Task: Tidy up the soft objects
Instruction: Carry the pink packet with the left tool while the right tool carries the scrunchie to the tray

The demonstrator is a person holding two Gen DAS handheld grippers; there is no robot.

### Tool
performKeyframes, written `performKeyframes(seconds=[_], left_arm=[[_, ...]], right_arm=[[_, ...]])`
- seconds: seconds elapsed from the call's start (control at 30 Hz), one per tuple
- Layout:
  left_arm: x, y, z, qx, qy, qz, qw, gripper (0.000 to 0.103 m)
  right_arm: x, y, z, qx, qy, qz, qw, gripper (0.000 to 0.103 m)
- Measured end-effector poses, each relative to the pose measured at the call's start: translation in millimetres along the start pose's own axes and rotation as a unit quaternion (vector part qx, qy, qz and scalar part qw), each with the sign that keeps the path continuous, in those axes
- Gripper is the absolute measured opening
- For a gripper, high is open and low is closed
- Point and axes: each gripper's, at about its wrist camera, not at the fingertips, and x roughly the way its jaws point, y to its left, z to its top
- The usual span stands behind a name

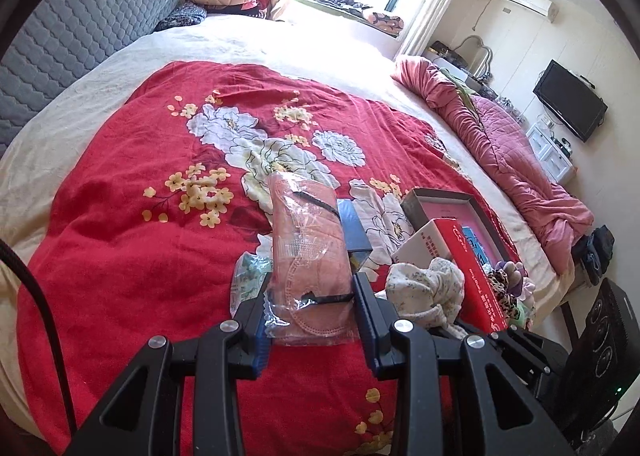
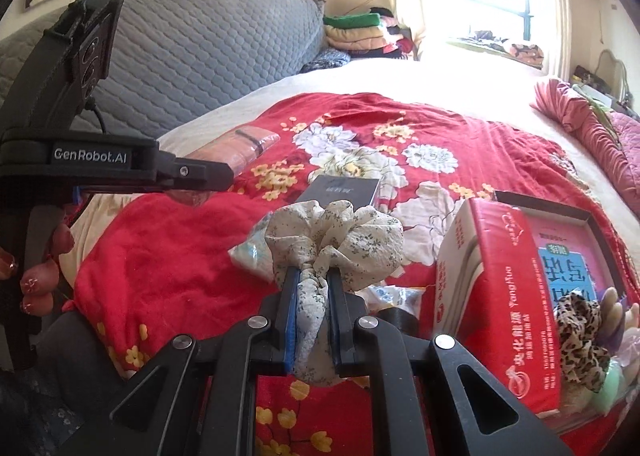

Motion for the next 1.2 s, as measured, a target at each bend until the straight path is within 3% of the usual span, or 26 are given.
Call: performKeyframes(seconds=[0.6,1.2], left_arm=[[-5,-76,4,0.071,-0.007,0.006,0.9974,0.037],[31,-179,-1,0.147,0.019,-0.042,0.988,0.037]], right_arm=[[-68,-47,14,0.045,-0.079,-0.036,0.995,0.013],[-122,-133,-2,0.127,-0.121,-0.124,0.977,0.013]])
